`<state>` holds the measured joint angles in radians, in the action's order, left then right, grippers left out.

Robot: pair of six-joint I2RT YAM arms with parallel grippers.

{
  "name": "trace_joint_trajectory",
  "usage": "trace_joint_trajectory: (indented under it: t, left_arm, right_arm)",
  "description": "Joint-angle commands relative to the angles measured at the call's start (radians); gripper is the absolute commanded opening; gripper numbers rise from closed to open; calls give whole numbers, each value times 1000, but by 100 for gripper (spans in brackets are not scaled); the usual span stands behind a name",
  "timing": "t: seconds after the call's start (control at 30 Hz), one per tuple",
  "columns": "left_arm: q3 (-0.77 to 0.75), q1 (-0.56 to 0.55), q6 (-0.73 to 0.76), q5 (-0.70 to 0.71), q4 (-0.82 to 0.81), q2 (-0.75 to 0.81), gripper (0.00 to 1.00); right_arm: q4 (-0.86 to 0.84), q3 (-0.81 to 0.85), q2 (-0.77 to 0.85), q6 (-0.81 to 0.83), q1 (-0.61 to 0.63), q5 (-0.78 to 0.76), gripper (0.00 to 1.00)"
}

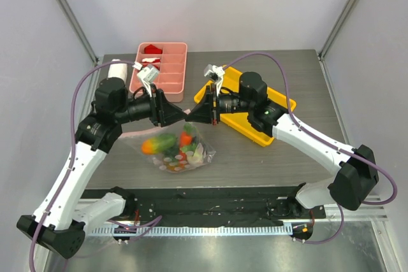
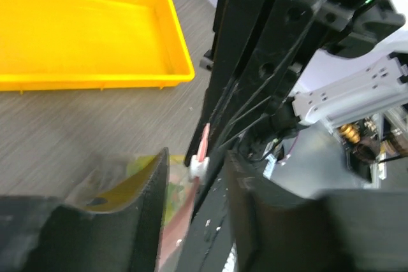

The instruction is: Open the zip-top bag and remove the fake food

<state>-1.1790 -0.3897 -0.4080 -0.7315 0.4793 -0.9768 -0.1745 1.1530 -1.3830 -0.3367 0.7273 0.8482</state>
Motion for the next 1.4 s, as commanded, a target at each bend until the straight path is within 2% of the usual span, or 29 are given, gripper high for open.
trace_joint_trajectory:
  t: [0.0,0.07,0.3,0.43,0.5,0.6,0.63,0.67,0.73,0.87,0.93,1.03,1.1,1.13,1.17,1.23,1.3,1.37]
  left_arm:
    - [-27,2,34,-29,32,3,34]
    - [-25,0,40,-19,32,18,26]
    - [-38,2,51,6,39,39,14]
    - [-28,2,44,55,38,66,1]
    - [-36,2,63,79,68,66,0]
    - [-71,2,72,205,192,69,0]
    - [-77,2,66,263,285,78,0]
    - [-82,2,52,406,332,93,0]
    - [-67,2,-5,519,439,160,0]
    - [10,2,-150,682,580,347,0]
    - [82,2,-265,664,588,494,1]
    - [136,2,-353,638,569,630,1]
    - [183,0,-339,540,471,731,18]
    - [186,2,-330,518,438,750,46]
    - [173,2,-325,517,414,760,65]
    - [144,2,-287,518,334,741,97]
    - [53,2,-250,518,314,646,99]
    - [-54,2,-166,492,314,510,96]
  right_arm:
    - [-13,50,44,18,6,2,1]
    - [-7,54,41,16,6,-11,1]
    - [30,53,25,24,6,-55,1]
    - [-35,13,39,-63,6,-133,1]
    - [-68,-7,62,-102,6,-181,1]
    - [-50,-42,122,-134,-2,-398,1]
    - [-10,-56,136,-139,-28,-543,1]
    - [1,-62,148,-148,-41,-576,1]
    - [15,-65,151,-168,-80,-626,1]
    - [-9,-23,81,-148,-118,-522,1]
    - [-99,-21,32,-113,-115,-428,1]
    - [-230,-45,-11,-61,-112,-249,1]
    - [-285,-41,-30,-44,-112,-96,1]
    - [-299,-36,-49,-41,-112,-43,2]
    - [-310,-30,-56,-36,-112,68,2]
    - [-274,-21,-56,34,-108,124,2]
    - [-124,10,-53,123,-98,144,2]
    - [-41,30,-51,220,-97,164,2]
